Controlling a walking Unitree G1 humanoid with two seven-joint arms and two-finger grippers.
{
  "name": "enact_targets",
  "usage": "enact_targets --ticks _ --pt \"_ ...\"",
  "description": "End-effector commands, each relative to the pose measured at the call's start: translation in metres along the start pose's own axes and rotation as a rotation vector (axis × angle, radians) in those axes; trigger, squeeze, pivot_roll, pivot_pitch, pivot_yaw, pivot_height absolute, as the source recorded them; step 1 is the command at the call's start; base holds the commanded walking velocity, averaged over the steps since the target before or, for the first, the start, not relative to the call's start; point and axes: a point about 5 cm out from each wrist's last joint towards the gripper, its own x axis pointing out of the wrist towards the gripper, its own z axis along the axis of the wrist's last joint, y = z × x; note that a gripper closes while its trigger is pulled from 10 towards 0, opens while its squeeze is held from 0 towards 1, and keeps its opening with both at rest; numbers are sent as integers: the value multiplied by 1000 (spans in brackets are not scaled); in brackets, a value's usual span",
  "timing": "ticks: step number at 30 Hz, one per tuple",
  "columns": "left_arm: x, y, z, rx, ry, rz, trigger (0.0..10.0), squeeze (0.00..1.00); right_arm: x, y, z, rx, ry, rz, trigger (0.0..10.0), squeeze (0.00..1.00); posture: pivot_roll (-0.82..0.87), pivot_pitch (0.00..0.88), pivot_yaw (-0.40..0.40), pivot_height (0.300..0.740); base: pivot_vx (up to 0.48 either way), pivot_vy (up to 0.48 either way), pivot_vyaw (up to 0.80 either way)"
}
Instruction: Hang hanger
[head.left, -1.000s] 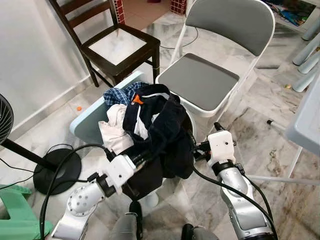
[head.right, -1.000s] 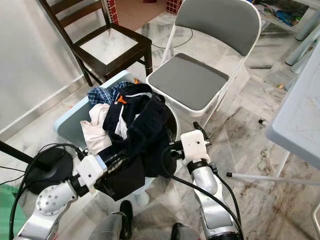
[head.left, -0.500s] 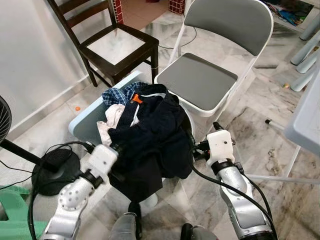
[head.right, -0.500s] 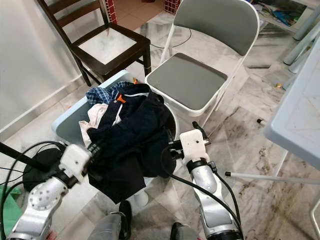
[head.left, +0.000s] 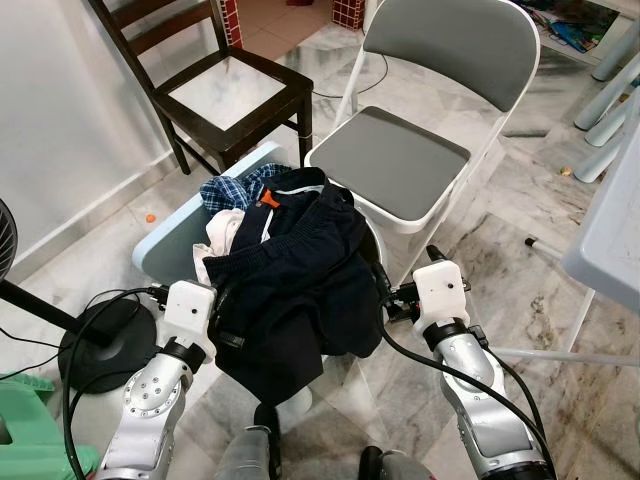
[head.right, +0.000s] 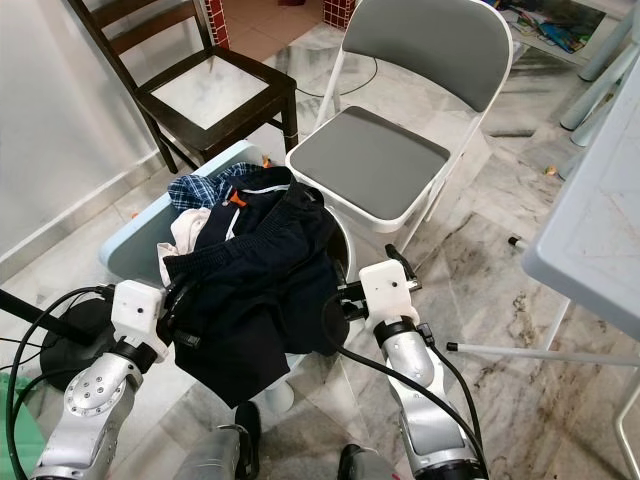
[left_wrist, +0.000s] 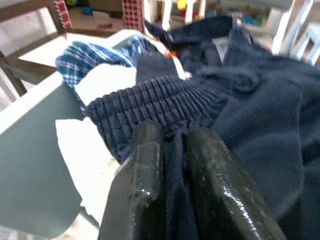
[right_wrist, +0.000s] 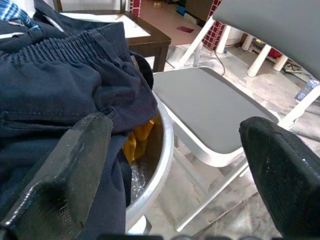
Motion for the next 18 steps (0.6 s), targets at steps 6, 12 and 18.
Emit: enact_targets --ticks 6,12,18 --pt "-10 -3 15 103 -90 -20 10000 1000 -2 4 -5 0 16 17 10000 0 150 292 -18 740 0 0 0" --pt "-7 13 27 95 -129 100 10000 1000 -3 5 -6 0 17 19 10000 0 148 294 -18 740 0 0 0" --pt "-3 20 29 0 -118 168 10000 1000 -4 5 -6 -1 19 19 10000 0 146 294 -14 740 0 0 0"
